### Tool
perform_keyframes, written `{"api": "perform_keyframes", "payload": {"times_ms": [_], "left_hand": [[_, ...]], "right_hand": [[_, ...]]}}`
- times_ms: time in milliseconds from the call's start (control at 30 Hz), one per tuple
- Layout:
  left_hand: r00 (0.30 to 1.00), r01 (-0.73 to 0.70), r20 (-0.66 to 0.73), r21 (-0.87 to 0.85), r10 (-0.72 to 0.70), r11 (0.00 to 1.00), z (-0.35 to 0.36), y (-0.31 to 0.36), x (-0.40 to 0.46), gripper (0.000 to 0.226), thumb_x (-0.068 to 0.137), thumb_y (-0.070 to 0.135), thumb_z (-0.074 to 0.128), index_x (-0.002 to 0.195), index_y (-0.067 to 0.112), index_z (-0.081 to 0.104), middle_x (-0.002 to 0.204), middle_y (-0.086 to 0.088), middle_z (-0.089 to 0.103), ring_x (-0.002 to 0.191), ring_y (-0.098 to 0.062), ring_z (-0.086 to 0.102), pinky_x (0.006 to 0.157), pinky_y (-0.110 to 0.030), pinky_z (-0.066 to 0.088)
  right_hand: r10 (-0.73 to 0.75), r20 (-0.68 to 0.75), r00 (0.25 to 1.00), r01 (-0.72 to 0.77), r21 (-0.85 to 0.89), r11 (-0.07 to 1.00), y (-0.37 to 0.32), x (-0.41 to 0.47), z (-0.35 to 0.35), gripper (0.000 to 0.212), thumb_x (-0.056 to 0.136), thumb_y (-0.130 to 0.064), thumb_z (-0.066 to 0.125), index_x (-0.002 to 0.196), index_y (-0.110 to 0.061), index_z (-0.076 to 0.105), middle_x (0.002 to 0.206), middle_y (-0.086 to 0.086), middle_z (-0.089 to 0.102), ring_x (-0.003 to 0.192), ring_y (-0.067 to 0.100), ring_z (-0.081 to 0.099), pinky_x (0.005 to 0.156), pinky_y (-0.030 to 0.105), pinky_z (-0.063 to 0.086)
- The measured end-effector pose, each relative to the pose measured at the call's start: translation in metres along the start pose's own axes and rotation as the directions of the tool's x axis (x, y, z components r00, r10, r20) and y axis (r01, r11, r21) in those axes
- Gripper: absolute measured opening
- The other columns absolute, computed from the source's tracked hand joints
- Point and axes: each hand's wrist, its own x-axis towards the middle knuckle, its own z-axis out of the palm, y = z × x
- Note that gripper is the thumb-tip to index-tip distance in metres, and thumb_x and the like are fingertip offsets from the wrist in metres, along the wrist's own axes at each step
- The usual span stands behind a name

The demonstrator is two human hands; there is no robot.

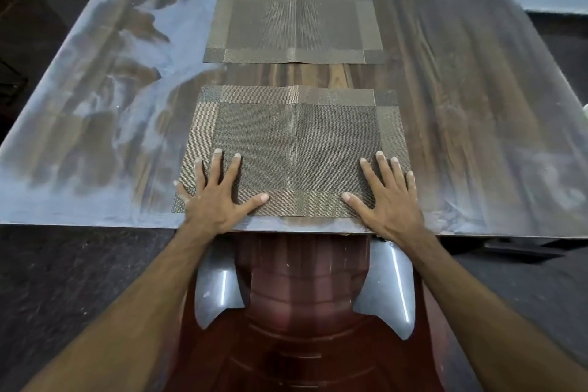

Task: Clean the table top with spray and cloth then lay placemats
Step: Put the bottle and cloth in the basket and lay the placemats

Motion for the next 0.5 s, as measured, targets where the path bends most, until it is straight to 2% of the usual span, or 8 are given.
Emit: {"api": "perform_keyframes", "payload": {"times_ms": [500], "left_hand": [[1.0,0.0,-0.007,0.009,0.0,1.0,0.0001,-0.0074,-0.0024,0.103,0.067,0.098,0.028,0.152,0.051,-0.007,0.164,0.012,-0.02,0.151,-0.028,-0.017,0.112,-0.073,-0.006]], "right_hand": [[-0.006,-0.052,0.999,0.005,-0.01,1.0,-0.0025,-0.0042,0.0036,0.089,0.084,-0.085,0.018,0.158,-0.037,0.014,0.167,-0.003,0.001,0.154,0.02,-0.003,0.123,0.048,0.001]]}}
